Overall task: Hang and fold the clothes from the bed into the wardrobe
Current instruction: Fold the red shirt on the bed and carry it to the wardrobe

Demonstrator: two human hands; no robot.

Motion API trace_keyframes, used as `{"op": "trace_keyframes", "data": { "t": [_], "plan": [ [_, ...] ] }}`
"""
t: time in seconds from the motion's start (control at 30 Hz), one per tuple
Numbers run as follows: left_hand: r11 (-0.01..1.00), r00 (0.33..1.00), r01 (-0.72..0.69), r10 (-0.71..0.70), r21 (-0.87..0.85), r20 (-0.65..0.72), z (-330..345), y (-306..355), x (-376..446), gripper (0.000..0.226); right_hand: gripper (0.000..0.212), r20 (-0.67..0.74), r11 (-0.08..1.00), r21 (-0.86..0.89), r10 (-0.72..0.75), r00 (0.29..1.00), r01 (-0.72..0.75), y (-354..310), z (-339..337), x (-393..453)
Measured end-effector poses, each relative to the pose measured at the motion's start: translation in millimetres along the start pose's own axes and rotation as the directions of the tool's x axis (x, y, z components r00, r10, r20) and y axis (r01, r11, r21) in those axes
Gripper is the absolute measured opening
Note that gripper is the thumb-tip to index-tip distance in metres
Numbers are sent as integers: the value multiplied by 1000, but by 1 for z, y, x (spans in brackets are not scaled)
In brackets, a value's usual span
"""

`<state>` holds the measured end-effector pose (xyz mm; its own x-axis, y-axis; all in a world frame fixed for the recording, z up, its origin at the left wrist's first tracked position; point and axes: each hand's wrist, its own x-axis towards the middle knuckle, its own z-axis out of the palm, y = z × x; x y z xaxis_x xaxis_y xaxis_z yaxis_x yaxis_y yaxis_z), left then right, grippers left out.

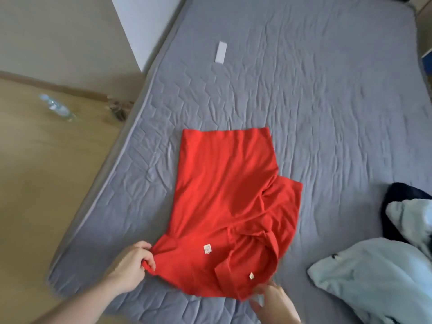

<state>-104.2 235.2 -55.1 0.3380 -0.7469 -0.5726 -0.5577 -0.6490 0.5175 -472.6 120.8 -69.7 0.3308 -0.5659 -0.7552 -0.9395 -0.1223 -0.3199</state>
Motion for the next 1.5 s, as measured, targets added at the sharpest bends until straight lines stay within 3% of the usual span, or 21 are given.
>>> {"op": "trace_keyframes", "data": {
  "t": [0.1,0.23,0.37,0.53,0.63,0.73,0.8,0.87,0.93,1.0,1.07,1.13,1.2,1.33,1.4,1.5],
  "plan": [
    [956,966,260,-258,-132,36,26,-7,10,48,37,-118,986,126,123,985,-108,9,-6,20],
    [870,905,420,-424,-258,43,49,-22,35,51,59,-348,896,404,338,874,-185,19,-45,74],
    [737,843,516,-528,-436,105,59,-27,52,11,80,-347,738,629,547,762,-244,28,-91,144],
    [647,808,496,-589,-579,34,66,-28,54,27,74,-189,544,791,652,734,-280,38,-97,194],
    [558,718,644,-676,-523,164,67,-29,47,42,44,-156,446,856,704,693,-260,51,-89,189],
    [536,673,703,-713,-467,195,66,-27,42,43,32,-241,382,906,817,524,-179,69,-80,160],
    [576,698,636,-713,-514,65,66,-21,40,23,33,-254,352,922,864,436,-161,82,-72,139],
    [605,713,547,-699,-579,-57,64,-10,39,14,32,-219,346,918,849,480,-194,98,-66,128],
    [591,730,454,-676,-666,-102,58,10,38,9,34,-123,343,902,787,605,-262,109,-63,122],
    [688,782,341,-586,-641,-212,54,34,35,22,48,-61,366,873,737,673,-321,110,-64,115],
    [818,844,216,-431,-534,-319,53,63,30,28,61,-110,435,835,732,672,-337,109,-66,108],
    [872,885,134,-319,-470,-339,51,97,24,25,63,-164,481,814,726,668,-324,103,-72,99],
    [877,913,55,-238,-477,-333,54,136,21,22,61,-171,494,812,710,684,-310,102,-78,90],
    [853,935,-117,-79,-509,-347,66,227,26,20,47,-99,358,911,670,736,-204,111,-90,80],
    [850,936,-175,-13,-496,-352,81,271,34,20,40,-115,365,912,664,739,-186,119,-97,76],
    [892,947,-191,58,-410,-315,114,327,51,36,36,-136,360,921,652,746,-147,129,-107,71]
  ]
}}
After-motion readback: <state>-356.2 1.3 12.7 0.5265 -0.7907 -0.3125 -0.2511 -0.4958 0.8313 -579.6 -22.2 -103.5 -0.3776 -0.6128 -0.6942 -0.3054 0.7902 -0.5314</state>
